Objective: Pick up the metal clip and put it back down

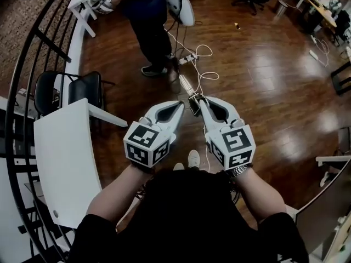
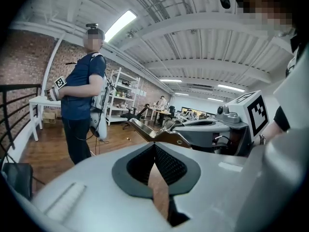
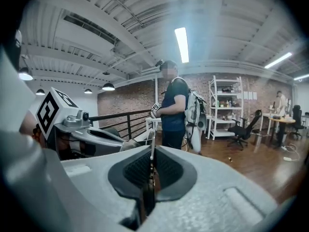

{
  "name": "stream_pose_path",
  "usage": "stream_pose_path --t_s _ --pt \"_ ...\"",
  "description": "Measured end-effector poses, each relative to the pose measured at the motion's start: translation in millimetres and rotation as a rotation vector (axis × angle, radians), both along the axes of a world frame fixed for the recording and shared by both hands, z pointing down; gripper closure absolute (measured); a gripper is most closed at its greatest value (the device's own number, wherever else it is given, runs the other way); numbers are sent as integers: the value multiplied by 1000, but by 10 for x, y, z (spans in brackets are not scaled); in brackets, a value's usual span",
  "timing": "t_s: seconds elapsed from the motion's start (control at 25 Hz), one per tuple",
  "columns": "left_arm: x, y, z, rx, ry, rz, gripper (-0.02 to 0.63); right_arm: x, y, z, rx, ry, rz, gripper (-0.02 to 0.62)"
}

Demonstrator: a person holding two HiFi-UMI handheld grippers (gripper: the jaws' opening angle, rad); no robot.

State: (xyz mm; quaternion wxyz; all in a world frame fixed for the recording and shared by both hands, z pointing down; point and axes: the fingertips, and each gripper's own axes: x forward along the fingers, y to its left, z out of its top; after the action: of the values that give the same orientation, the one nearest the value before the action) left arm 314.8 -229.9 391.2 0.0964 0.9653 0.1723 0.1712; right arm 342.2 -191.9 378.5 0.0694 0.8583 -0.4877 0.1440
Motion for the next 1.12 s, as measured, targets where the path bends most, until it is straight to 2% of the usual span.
stream_pose_path --t_s 0.24,0.52,0.84,1.12 --pt "-123 226 35 -18 5 102 589 -144 221 4 -10 -11 99 601" --pt "-84 644 -77 -36 28 242 589 -155 661 -140 -20 18 237 601" --pt "-38 1395 -90 -18 54 397 589 -162 1409 -148 -2 38 388 601" --pt "70 2112 37 9 42 518 589 -110 2185 -34 22 36 517 601"
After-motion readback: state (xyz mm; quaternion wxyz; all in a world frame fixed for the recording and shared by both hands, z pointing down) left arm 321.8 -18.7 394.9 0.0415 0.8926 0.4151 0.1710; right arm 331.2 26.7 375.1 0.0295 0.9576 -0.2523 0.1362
